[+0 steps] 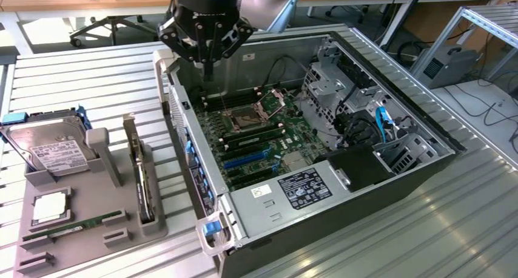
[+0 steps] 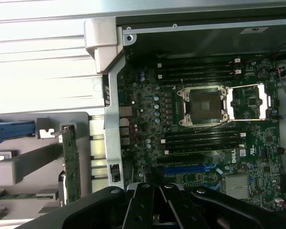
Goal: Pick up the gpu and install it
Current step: 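Reach for the gpu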
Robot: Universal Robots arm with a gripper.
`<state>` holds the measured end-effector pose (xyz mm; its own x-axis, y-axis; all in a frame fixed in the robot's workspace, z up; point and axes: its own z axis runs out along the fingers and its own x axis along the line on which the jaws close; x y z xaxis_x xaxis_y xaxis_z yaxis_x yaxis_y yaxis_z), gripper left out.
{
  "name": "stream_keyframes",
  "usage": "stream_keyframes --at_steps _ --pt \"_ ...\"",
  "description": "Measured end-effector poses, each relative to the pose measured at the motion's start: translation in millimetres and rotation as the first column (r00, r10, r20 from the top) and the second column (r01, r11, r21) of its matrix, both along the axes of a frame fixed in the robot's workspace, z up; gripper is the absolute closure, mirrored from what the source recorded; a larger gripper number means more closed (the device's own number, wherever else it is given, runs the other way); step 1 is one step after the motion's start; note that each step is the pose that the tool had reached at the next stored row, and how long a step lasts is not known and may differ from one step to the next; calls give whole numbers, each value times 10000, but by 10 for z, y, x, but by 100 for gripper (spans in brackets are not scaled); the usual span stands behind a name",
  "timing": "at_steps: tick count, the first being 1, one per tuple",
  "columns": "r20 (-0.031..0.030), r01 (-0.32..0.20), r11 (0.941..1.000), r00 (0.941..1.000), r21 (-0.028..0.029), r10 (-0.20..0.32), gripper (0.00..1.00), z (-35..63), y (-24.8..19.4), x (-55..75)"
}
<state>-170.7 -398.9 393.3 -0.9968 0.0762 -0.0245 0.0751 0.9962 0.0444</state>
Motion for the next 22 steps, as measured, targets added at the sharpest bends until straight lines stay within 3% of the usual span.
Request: stream_keyframes --at_steps 22 --pt "0 0 10000 10000 0 0 89 0 0 -64"
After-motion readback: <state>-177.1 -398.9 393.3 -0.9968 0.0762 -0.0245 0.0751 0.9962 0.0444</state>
